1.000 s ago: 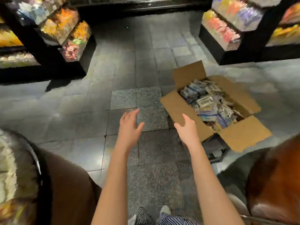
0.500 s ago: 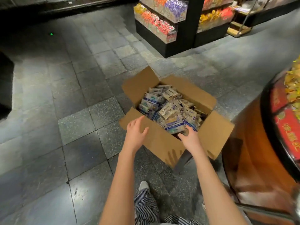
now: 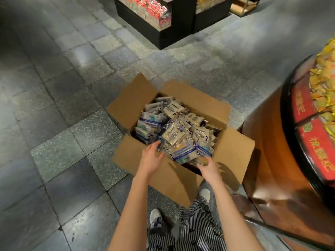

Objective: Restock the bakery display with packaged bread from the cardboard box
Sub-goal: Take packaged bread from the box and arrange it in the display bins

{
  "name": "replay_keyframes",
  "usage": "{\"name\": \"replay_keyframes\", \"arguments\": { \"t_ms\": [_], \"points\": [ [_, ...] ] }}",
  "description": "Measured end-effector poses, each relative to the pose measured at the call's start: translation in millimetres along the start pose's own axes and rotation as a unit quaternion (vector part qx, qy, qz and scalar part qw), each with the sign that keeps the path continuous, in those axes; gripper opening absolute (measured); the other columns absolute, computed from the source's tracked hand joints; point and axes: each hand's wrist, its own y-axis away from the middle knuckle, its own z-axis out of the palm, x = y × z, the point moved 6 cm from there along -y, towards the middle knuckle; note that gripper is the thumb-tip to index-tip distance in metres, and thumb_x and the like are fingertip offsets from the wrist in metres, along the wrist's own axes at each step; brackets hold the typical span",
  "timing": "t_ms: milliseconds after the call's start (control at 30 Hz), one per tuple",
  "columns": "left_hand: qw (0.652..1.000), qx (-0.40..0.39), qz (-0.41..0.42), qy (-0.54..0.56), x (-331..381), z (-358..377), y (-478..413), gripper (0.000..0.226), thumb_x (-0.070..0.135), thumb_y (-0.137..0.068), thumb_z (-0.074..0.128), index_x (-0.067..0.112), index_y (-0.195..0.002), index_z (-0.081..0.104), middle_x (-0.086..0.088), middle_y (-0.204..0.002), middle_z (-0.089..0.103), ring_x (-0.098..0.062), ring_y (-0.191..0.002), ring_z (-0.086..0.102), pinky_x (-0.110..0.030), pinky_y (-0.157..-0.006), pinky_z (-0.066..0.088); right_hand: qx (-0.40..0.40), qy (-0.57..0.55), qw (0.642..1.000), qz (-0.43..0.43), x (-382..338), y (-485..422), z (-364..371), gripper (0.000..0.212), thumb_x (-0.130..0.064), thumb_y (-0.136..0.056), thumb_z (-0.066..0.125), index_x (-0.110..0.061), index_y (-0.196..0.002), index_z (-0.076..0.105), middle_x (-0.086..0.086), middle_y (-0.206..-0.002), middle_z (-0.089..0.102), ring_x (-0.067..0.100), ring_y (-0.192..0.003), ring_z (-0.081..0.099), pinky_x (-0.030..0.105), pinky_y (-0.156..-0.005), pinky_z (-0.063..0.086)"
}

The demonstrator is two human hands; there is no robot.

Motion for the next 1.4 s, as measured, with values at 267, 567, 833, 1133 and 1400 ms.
{"name": "replay_keyframes", "arguments": {
  "t_ms": [267,567,833,1133,1400],
  "points": [
    [0.996,-0.014,-0.091,0.009,1.5,50.6,-66.9,0.052,0.027,-0.102,0.050,0.027,-0.151,0.033,-0.005,-0.154,0.037,-0.027,-0.139,0.036,-0.042,-0.112,0.034,-0.035,0.015,0.999,0.015,0.2,-91.0,-25.0,0.061,-0.024,-0.098,0.058,-0.015,-0.152,0.031,0.010,-0.149,0.043,0.021,-0.094,0.060,0.032,-0.075,0.043],
    [0.991,0.007,-0.132,-0.006,17.9,92.0,-158.5,0.057,0.026,-0.100,0.054,0.026,-0.152,0.031,-0.003,-0.156,0.036,-0.026,-0.145,0.027,-0.050,-0.116,0.030,-0.041,0.009,0.999,-0.002,-25.1,-198.3,-49.1,0.067,-0.027,-0.099,0.057,-0.014,-0.155,0.023,0.015,-0.137,0.054,0.035,-0.108,0.062,0.042,-0.086,0.052],
    [0.980,0.003,-0.150,-0.127,-3.1,109.4,-212.9,0.080,0.050,-0.096,0.053,0.036,-0.157,0.004,-0.004,-0.160,0.026,-0.031,-0.147,0.021,-0.057,-0.118,0.019,-0.056,-0.037,0.998,0.006,-16.2,-249.1,-38.4,0.067,-0.026,-0.099,0.057,-0.022,-0.156,0.022,0.001,-0.158,0.032,0.031,-0.128,0.051,0.039,-0.100,0.046],
    [0.973,-0.032,-0.175,-0.148,-20.3,126.1,-227.7,0.091,0.047,-0.093,0.061,0.051,-0.150,-0.010,-0.014,-0.160,0.019,-0.035,-0.147,0.017,-0.059,-0.117,0.018,-0.123,-0.157,0.979,0.034,16.0,-267.0,-15.9,0.075,-0.030,-0.088,0.072,-0.043,-0.148,0.030,-0.002,-0.158,0.030,0.026,-0.130,0.052,0.051,-0.100,0.050],
    [0.975,0.026,-0.107,-0.195,1.8,113.6,-221.6,0.082,0.030,-0.092,0.066,0.042,-0.152,0.013,-0.011,-0.137,0.048,-0.035,-0.124,0.049,-0.057,-0.106,0.038,0.006,-0.217,0.976,0.031,3.4,-241.4,-42.0,0.060,0.000,-0.092,0.062,-0.024,-0.144,0.044,0.001,-0.149,0.043,0.020,-0.133,0.044,0.022,-0.092,0.042]
  ]
}}
